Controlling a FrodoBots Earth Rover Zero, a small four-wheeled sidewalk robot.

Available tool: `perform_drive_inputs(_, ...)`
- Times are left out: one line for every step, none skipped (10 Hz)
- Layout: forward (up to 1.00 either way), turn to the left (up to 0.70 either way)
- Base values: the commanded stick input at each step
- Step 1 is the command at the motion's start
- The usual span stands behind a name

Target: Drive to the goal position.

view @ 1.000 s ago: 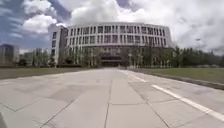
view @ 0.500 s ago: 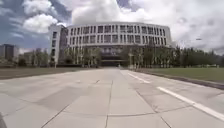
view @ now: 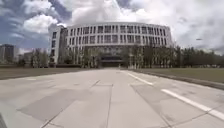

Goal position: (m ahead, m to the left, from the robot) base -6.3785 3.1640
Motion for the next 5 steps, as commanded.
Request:
perform_drive_inputs(0.7,0.01)
perform_drive_inputs(0.7,0.01)
perform_drive_inputs(0.7,0.01)
perform_drive_inputs(0.7,0.01)
perform_drive_inputs(0.7,0.01)
